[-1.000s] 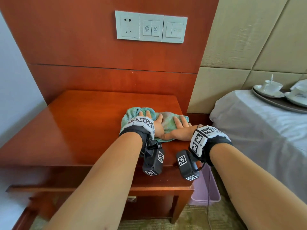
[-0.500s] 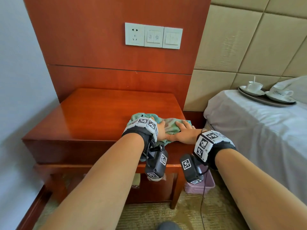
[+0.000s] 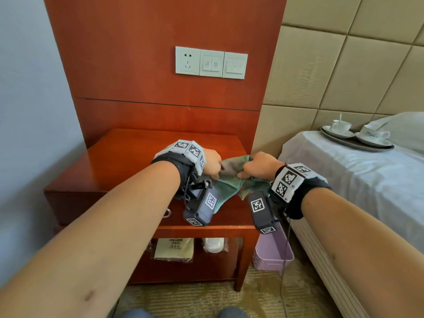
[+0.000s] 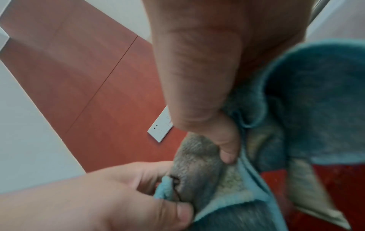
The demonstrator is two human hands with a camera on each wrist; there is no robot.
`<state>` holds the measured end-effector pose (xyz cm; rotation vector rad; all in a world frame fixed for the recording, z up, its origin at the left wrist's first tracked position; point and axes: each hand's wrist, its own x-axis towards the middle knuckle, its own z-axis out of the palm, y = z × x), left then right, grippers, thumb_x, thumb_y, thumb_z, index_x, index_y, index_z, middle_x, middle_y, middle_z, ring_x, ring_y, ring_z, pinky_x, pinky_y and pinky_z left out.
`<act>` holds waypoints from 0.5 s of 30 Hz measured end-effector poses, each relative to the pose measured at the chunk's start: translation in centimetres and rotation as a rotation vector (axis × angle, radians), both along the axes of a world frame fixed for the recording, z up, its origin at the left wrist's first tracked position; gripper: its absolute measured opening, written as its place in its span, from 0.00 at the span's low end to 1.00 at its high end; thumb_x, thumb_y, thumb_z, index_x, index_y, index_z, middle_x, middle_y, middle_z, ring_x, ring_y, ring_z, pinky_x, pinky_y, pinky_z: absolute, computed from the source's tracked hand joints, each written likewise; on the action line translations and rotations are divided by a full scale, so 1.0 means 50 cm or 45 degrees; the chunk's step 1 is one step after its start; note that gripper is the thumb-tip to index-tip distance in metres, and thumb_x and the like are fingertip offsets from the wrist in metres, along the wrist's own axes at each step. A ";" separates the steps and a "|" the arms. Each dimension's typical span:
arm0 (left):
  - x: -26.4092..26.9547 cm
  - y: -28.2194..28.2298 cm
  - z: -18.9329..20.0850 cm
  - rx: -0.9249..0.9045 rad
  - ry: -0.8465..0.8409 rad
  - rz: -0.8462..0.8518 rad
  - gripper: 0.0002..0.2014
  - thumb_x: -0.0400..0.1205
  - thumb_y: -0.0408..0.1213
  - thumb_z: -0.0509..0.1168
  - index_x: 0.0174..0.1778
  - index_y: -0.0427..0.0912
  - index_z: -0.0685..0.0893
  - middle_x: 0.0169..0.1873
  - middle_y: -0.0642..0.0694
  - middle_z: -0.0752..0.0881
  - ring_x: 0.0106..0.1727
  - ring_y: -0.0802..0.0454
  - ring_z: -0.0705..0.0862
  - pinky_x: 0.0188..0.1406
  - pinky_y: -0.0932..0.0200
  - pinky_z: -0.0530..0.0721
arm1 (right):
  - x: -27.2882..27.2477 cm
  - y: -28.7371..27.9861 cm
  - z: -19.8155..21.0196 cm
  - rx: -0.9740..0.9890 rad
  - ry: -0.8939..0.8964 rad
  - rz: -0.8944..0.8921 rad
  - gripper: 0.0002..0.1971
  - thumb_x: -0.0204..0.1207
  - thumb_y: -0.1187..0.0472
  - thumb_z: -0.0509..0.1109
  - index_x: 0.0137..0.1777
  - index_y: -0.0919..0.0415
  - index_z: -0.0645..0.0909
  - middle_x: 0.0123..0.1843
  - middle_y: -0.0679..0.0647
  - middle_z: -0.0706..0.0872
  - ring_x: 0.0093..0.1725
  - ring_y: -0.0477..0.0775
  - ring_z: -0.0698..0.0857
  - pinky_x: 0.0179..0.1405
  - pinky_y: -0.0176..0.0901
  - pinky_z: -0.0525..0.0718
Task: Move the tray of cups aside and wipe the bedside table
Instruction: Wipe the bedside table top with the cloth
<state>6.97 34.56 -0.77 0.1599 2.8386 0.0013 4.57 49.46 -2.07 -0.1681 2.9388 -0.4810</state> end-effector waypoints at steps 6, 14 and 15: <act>-0.028 -0.038 0.010 0.549 0.101 0.254 0.21 0.78 0.52 0.69 0.40 0.33 0.77 0.29 0.45 0.79 0.29 0.49 0.76 0.33 0.57 0.74 | -0.012 0.027 0.032 -0.441 0.168 -0.205 0.14 0.65 0.53 0.71 0.43 0.62 0.89 0.46 0.60 0.89 0.48 0.60 0.86 0.42 0.44 0.83; -0.041 -0.031 -0.062 0.358 0.314 0.334 0.10 0.81 0.37 0.65 0.37 0.36 0.78 0.35 0.46 0.76 0.33 0.51 0.77 0.29 0.61 0.71 | -0.053 0.010 -0.058 -0.203 0.065 -0.448 0.32 0.72 0.48 0.71 0.71 0.66 0.73 0.67 0.64 0.80 0.66 0.64 0.81 0.60 0.51 0.83; -0.044 -0.031 -0.072 0.344 0.320 0.321 0.08 0.81 0.37 0.65 0.49 0.34 0.82 0.47 0.43 0.80 0.46 0.47 0.83 0.37 0.59 0.76 | -0.051 0.004 -0.068 -0.137 0.071 -0.483 0.32 0.75 0.47 0.69 0.74 0.65 0.70 0.72 0.65 0.74 0.71 0.66 0.75 0.69 0.54 0.77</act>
